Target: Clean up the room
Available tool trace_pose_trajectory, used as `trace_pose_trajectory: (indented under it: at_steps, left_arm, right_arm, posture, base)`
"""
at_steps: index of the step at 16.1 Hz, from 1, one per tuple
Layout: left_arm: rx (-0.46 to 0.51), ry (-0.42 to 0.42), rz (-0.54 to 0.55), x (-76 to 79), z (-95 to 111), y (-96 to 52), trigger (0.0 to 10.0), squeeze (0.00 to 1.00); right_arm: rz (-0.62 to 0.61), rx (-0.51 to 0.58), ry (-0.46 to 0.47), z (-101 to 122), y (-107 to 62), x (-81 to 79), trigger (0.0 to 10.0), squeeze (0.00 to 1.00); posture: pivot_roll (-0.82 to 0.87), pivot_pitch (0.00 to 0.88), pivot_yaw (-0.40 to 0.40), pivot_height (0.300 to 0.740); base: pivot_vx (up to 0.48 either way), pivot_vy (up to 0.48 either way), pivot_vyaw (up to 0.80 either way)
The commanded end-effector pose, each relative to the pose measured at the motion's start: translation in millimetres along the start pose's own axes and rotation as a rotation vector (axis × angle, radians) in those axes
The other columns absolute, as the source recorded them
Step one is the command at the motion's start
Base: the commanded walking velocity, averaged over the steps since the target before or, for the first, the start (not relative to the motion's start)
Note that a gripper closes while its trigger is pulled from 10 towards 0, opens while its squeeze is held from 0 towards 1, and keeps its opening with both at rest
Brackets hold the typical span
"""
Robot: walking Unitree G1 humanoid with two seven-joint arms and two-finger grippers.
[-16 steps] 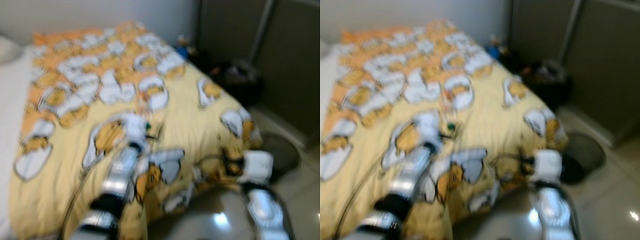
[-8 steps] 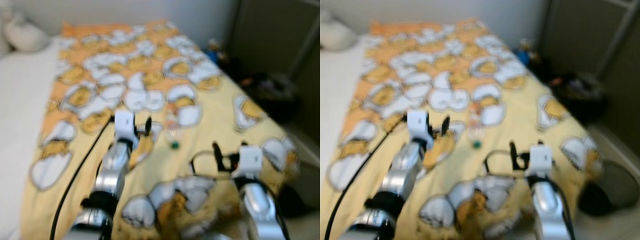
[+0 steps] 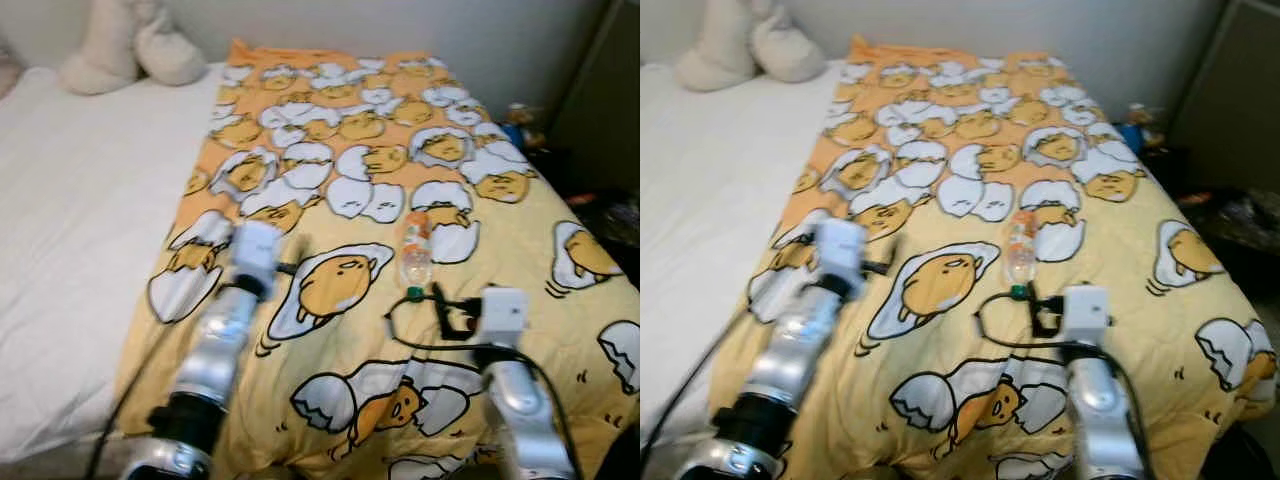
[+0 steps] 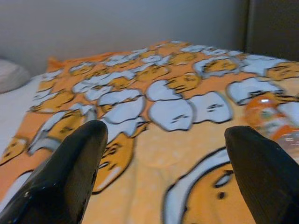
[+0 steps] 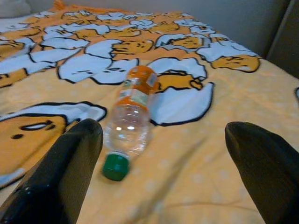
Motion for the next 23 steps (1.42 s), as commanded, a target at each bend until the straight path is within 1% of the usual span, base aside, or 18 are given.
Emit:
trace_pose_trajectory:
  at_steps: [1, 2, 4, 6, 7, 8, 10, 11, 12, 13, 14, 15, 16, 17, 18, 20, 22, 23]
  left_arm:
    - [-0.021, -0.004, 0.022, -8.1, -2.1, -2.8, 10.0, 0.0]
    - [-0.031, -0.024, 0.038, -12.0, -3.8, -4.4, 10.0, 0.0]
    - [-0.032, -0.069, 0.067, -17.6, -3.9, -8.7, 10.0, 0.0]
    - [0.001, -0.039, 0.021, -5.4, 6.1, -13.7, 10.0, 0.0]
    - [0.004, -0.006, -0.037, 4.2, 11.1, -16.8, 10.0, 0.0]
    - [-0.001, -0.005, -0.092, 11.5, 14.8, -22.3, 10.0, 0.0]
    - [0.011, -0.024, -0.226, 18.8, 34.1, -43.7, 10.0, 0.0]
    - [0.018, 0.001, -0.264, 19.8, 42.7, -56.5, 10.0, 0.0]
    - [0.02, 0.016, -0.273, 19.7, 46.3, -63.5, 10.0, 0.0]
    - [0.009, 0.063, -0.321, 22.3, 59.1, -89.4, 10.0, 0.0]
    - [0.0, 0.091, -0.349, 26.4, 63.4, -100.2, 10.0, 0.0]
    - [-0.013, 0.083, -0.357, 29.9, 67.6, -108.7, 10.0, 0.0]
    - [-0.02, 0.072, -0.35, 30.8, 69.7, -112.5, 10.0, 0.0]
    - [-0.036, 0.061, -0.34, 32.3, 72.5, -121.5, 10.0, 0.0]
    - [-0.053, 0.053, -0.33, 32.2, 73.1, -128.6, 10.0, 0.0]
    - [-0.099, 0.049, -0.299, 27.4, 68.5, -140.2, 10.0, 0.0]
    - [-0.111, 0.038, -0.262, 25.0, 66.0, -143.3, 10.0, 0.0]
    - [-0.114, 0.036, -0.254, 25.2, 65.3, -144.0, 10.0, 0.0]
  right_arm:
    - [-0.014, -0.016, 0.018, -2.7, 0.6, 1.9, 10.0, 0.0]
    - [-0.014, -0.015, 0.016, -2.5, 0.2, 1.1, 10.0, 0.0]
    - [-0.042, 0.0, 0.037, 4.3, 7.4, 7.3, 10.0, 0.0]
    - [-0.035, 0.023, 0.039, 21.2, 30.1, 8.8, 10.0, 0.0]
    - [-0.033, 0.03, 0.028, 32.6, 47.8, 11.6, 10.0, 0.0]
    - [-0.031, 0.033, 0.005, 41.6, 59.2, 13.2, 10.0, 0.0]
    - [-0.022, 0.024, 0.028, 60.4, 86.0, 14.1, 10.0, 0.0]
    - [-0.012, 0.024, 0.046, 66.9, 92.6, 10.7, 10.0, 0.0]
    - [-0.007, 0.026, 0.056, 69.5, 94.5, 8.9, 10.0, 0.0]
    - [0.02, 0.016, 0.097, 82.3, 106.9, -3.4, 10.0, 0.0]
    - [0.031, 0.012, 0.113, 87.1, 110.3, -8.8, 10.0, 0.0]
    - [0.058, 0.001, 0.119, 92.1, 114.1, -17.4, 10.0, 0.0]
    - [0.07, -0.011, 0.112, 93.6, 115.8, -22.0, 10.0, 0.0]
    - [0.076, -0.034, 0.104, 96.1, 118.6, -26.7, 10.0, 0.0]
    - [0.063, -0.046, 0.099, 97.2, 120.1, -26.0, 10.0, 0.0]
    - [-0.008, -0.046, 0.09, 101.8, 122.7, -16.4, 10.0, 0.0]
    - [-0.069, -0.004, 0.071, 112.7, 124.8, -4.7, 10.0, 0.0]
    - [-0.086, 0.0, 0.076, 113.6, 125.0, -0.7, 10.0, 0.0]
  posture:
    - [0.06, 0.0, 0.04, 0.74]
    - [0.06, 0.0, 0.043, 0.74]
    - [0.06, 0.0, 0.049, 0.74]
    - [0.07, 0.0, 0.053, 0.74]
    - [0.1, 0.003, 0.05, 0.74]
    - [0.13, 0.03, 0.048, 0.74]
    - [0.23, 0.09, 0.037, 0.74]
    - [0.29, 0.125, 0.037, 0.74]
    - [0.31, 0.138, 0.037, 0.74]
    - [0.39, 0.192, 0.039, 0.74]
    - [0.42, 0.212, 0.04, 0.74]
    - [0.44, 0.227, 0.042, 0.74]
    - [0.47, 0.259, 0.038, 0.74]
    - [0.48, 0.297, 0.035, 0.74]
    - [0.48, 0.316, 0.031, 0.74]
    - [0.48, 0.345, 0.021, 0.74]
    - [0.47, 0.359, 0.013, 0.74]
    - [0.47, 0.359, 0.008, 0.74]
  base:
    - [0.0, 0.0, 0.0]
    - [0.0, 0.0, 0.0]
    - [0.161, -0.159, 0.0]
    - [0.18, -0.157, 0.0]
    - [0.0, 0.0, 0.0]
    - [0.0, 0.0, 0.0]
    - [0.0, 0.0, 0.0]
    - [0.0, 0.0, 0.0]
    - [0.0, 0.0, 0.0]
    - [0.0, 0.0, 0.0]
    - [0.0, 0.0, 0.0]
    - [0.0, 0.0, 0.0]
    - [0.0, 0.0, 0.0]
    - [0.0, 0.0, 0.0]
    - [0.0, 0.0, 0.0]
    - [0.0, 0.0, 0.0]
    - [0.0, 0.0, 0.0]
    - [0.0, 0.0, 0.0]
Point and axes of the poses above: a point about 5 cm out from each wrist's last joint towards the gripper, its own y axis pointing out of the wrist towards the gripper, its own z axis along the axis of the wrist's last joint, x = y × z, the point moved 5 cm from there along y, pointing out of the wrist towards the gripper, and after that the axes turned 15 degrees about -y, right-handed, at the moved point
